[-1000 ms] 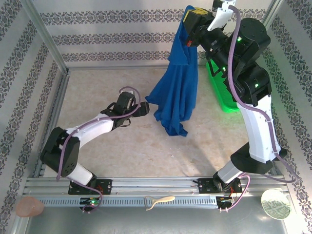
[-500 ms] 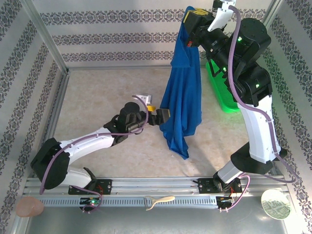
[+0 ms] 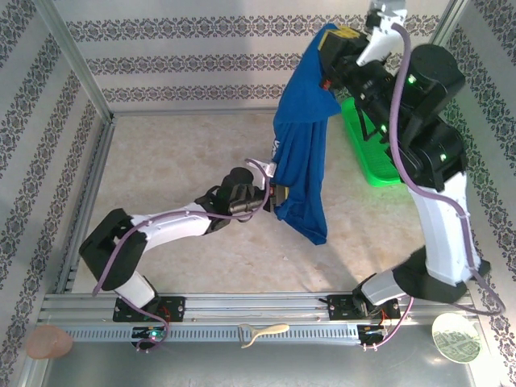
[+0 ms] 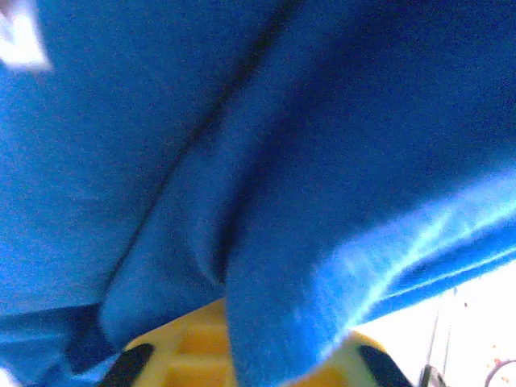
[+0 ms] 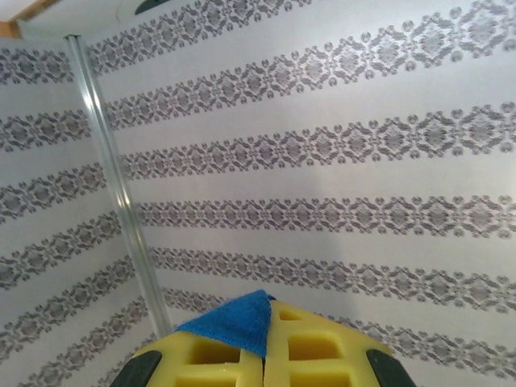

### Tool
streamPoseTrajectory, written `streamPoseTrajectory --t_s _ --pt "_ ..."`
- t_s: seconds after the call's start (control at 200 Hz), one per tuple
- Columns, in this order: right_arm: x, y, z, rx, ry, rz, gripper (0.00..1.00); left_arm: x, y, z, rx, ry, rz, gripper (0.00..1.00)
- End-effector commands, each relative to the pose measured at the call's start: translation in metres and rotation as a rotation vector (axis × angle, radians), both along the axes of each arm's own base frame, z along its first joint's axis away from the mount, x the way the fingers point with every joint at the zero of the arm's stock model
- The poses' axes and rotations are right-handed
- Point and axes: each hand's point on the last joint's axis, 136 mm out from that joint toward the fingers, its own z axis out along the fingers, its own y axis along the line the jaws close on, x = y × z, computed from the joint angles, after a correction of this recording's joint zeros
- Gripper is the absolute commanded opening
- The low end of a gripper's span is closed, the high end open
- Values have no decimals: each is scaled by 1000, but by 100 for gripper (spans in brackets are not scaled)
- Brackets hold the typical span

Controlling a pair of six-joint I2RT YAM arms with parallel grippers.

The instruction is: Fold the inside-out t-shirt

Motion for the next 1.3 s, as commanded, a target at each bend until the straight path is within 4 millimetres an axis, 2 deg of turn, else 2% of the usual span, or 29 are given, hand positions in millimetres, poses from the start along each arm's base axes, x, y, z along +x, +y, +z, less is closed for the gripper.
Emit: streamPoseTrajectory --t_s 0.0,0.095,0.18,0.28,0.375,0.45,0.495,0.535,0.579,0.659,0.729,0.794,0.899,1.024,1.039,1.084,1.109,1.149,1.199,1.259,1.299 --pt "-38 -44 28 52 -119 -117 0 -7 24 76 -80 -68 -89 0" --pt "-47 -61 19 56 -118 -172 0 -14 45 114 -154 -63 -176 0" --pt "-61 -71 19 87 -130 -176 0 -20 59 142 -216 -52 -252 0" --pt "-71 -69 18 114 -129 -141 0 -19 74 165 -289 -32 -307 0" --pt "-73 -58 15 118 -119 -107 0 -1 93 172 -349 5 -300 0" --pt "-70 -45 11 109 -106 -89 0 21 109 167 -388 54 -265 0" --pt "-65 -34 6 98 -95 -85 0 40 120 157 -397 102 -213 3" --pt "-57 -24 -2 85 -76 -85 0 59 132 143 -393 146 -151 19" --pt "-43 -10 -15 65 -43 -93 0 80 146 126 -384 189 -74 26" --pt "-11 17 -50 36 18 -122 0 113 170 99 -361 239 37 48" --pt "24 39 -89 -2 70 -172 0 132 186 80 -336 267 104 56" --pt "57 54 -127 -29 136 -204 0 138 193 66 -306 293 138 61" --pt "111 58 -180 -9 257 -228 0 125 191 55 -248 309 159 64" --pt "175 46 -228 5 380 -259 0 90 173 41 -156 325 141 69" --pt "182 43 -231 -2 391 -267 5 85 172 39 -140 325 140 69" --pt "202 34 -242 -29 435 -281 42 73 165 33 -95 329 138 70" --pt "210 28 -251 -52 470 -285 56 66 161 31 -75 329 131 71" --pt "217 19 -260 -80 516 -300 68 57 157 28 -45 332 132 72" --pt "216 12 -266 -108 556 -291 74 45 150 22 -14 338 127 75" --pt "200 7 -274 -134 587 -274 77 30 142 15 32 335 116 77" --pt "182 4 -277 -130 600 -256 78 20 136 8 74 337 109 78"
